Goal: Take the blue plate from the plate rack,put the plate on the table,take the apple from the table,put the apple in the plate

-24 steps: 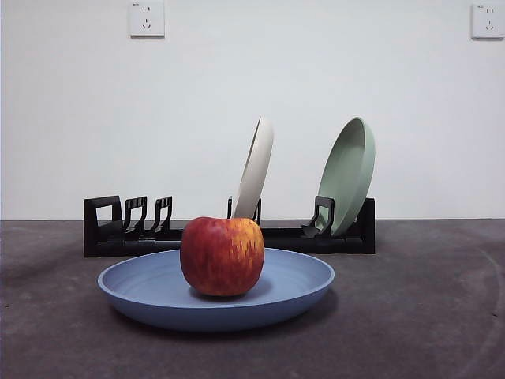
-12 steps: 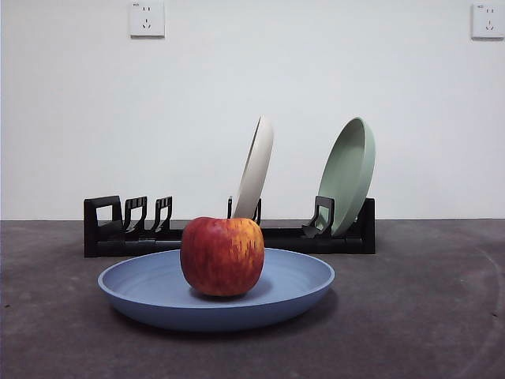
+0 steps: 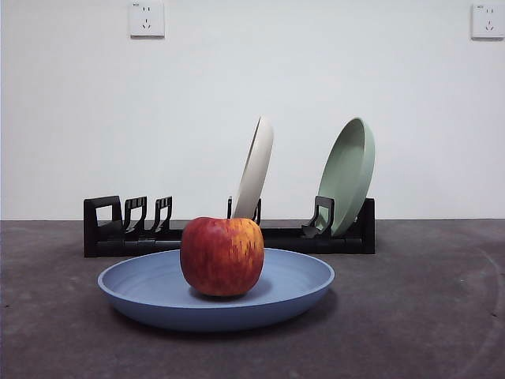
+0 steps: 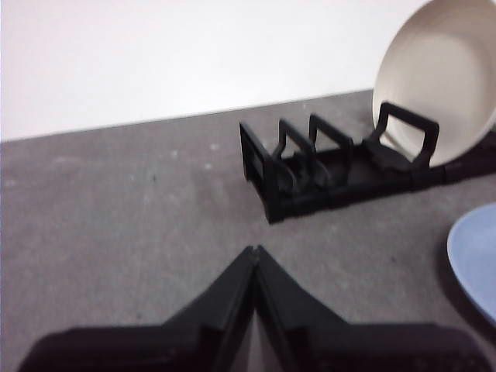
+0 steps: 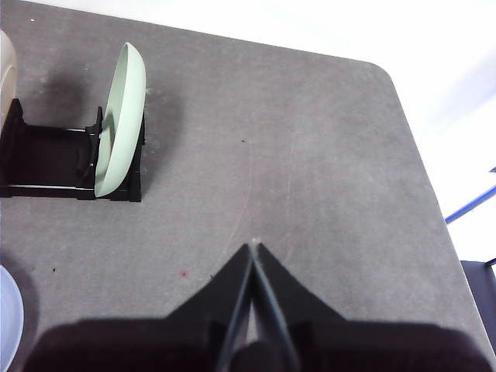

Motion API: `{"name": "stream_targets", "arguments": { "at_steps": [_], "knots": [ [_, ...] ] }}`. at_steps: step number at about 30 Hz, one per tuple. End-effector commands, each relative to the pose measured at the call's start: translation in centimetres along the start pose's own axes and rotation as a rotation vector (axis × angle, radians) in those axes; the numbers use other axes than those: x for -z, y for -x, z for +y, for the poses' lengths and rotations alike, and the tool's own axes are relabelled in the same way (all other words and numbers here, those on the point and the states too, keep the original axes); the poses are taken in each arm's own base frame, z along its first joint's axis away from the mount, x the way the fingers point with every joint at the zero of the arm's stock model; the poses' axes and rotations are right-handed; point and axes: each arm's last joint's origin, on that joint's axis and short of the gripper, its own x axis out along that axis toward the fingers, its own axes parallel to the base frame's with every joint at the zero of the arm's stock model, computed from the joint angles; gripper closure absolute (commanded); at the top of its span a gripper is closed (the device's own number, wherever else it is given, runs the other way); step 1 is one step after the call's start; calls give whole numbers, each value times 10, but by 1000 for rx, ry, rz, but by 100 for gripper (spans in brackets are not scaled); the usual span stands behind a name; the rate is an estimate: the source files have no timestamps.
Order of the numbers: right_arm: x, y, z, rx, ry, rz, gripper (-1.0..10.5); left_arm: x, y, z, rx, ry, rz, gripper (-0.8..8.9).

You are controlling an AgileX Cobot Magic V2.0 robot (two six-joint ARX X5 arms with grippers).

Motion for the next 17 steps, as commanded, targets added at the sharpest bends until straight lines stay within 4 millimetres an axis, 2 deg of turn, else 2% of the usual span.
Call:
{"name": "stream_targets", "arguments": {
  "at_steps": [1,17],
  "knots": [
    [2,-1,0,8,5,16,944,5,0,0,-1,-1,27,817],
    [2,-1,0,8,4,16,944,6,0,0,1,13,39,817]
  ]
}}
